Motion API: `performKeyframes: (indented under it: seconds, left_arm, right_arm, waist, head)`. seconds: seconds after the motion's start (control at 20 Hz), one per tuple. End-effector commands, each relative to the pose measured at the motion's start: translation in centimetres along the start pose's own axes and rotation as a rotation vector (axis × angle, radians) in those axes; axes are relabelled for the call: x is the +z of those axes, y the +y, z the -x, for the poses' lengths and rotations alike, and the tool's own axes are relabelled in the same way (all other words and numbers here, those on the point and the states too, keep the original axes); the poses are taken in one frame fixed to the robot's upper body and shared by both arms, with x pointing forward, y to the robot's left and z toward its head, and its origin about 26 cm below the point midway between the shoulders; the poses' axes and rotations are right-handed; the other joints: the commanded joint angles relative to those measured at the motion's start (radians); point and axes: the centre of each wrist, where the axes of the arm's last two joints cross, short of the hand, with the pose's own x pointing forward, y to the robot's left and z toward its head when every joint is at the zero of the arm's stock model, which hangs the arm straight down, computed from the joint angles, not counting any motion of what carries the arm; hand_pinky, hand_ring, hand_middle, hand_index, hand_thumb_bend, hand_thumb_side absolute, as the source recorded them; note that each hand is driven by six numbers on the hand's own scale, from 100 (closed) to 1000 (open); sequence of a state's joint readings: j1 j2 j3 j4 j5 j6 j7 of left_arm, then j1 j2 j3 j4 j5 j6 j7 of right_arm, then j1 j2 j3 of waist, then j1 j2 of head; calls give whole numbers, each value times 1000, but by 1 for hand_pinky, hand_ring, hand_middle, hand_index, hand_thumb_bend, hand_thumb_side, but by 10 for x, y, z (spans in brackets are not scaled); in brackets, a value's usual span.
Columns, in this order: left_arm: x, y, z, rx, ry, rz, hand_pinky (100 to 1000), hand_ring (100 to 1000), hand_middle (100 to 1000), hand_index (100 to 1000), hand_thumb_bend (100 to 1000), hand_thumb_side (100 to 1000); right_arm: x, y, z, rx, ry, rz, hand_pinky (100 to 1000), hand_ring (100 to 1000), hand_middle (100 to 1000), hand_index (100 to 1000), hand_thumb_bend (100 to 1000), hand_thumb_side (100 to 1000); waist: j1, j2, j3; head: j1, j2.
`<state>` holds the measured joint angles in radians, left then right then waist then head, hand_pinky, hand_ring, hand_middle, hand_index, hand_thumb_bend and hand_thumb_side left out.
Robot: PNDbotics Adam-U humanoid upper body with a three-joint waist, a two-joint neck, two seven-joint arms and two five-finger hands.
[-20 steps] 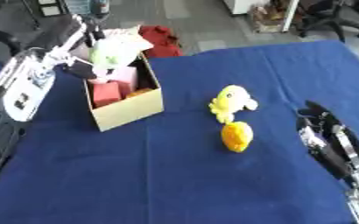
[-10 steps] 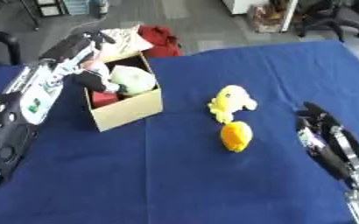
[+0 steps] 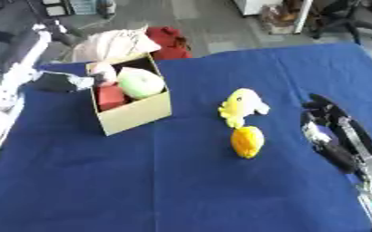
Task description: Pick up objects on the table and place them in the box.
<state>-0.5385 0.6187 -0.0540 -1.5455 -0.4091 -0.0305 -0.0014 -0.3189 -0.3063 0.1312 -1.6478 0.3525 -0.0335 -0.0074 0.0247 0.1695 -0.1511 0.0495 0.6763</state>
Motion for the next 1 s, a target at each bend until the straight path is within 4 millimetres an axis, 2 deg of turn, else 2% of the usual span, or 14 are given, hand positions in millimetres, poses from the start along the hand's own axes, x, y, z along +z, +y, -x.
performKeyframes:
  seconds: [0.05, 0.2, 0.45, 0.6, 0.75, 0.8, 1.0]
  left_arm:
    - [12, 28, -8, 68, -22, -111, 806, 665, 704, 759, 682, 402]
    - [28, 23, -5, 132, 15, -142, 799, 649, 688, 745, 667, 393]
    - [46, 10, -3, 191, 54, -152, 800, 644, 681, 740, 660, 398]
    - [54, 4, -2, 209, 69, -145, 800, 642, 678, 740, 658, 399]
    - [59, 1, -2, 219, 73, -135, 801, 643, 679, 741, 657, 402]
    - [61, 0, -2, 222, 74, -133, 801, 643, 678, 741, 657, 403]
    - [66, -3, -1, 233, 86, -127, 802, 644, 678, 742, 655, 406]
  right_arm:
    - [-13, -15, -5, 93, -42, -50, 844, 845, 829, 971, 100, 686]
    - [-26, -20, -7, 169, -65, -124, 847, 852, 837, 980, 100, 619]
    - [-45, -25, -9, 299, -105, -294, 859, 875, 868, 995, 100, 588]
    - [-55, -27, -11, 376, -131, -401, 865, 882, 876, 999, 159, 580]
    - [-62, -29, -12, 465, -161, -504, 876, 896, 890, 1000, 273, 554]
    - [-63, -29, -12, 491, -169, -534, 877, 896, 894, 1000, 247, 575]
    - [-65, -32, -9, 568, -180, -640, 882, 898, 900, 1000, 265, 577]
  waist:
    - [-15, -23, 8]
    - [-17, -24, 22]
    - [-24, -24, 38]
    - [-27, -24, 46]
    - [-30, -23, 54]
    - [-30, -23, 56]
    - [-35, -23, 60]
  head:
    - [-13, -5]
    - [-23, -1]
    - [-31, 5]
    - [-37, 5]
    - [-39, 7]
    - [-40, 7]
    - [-41, 8]
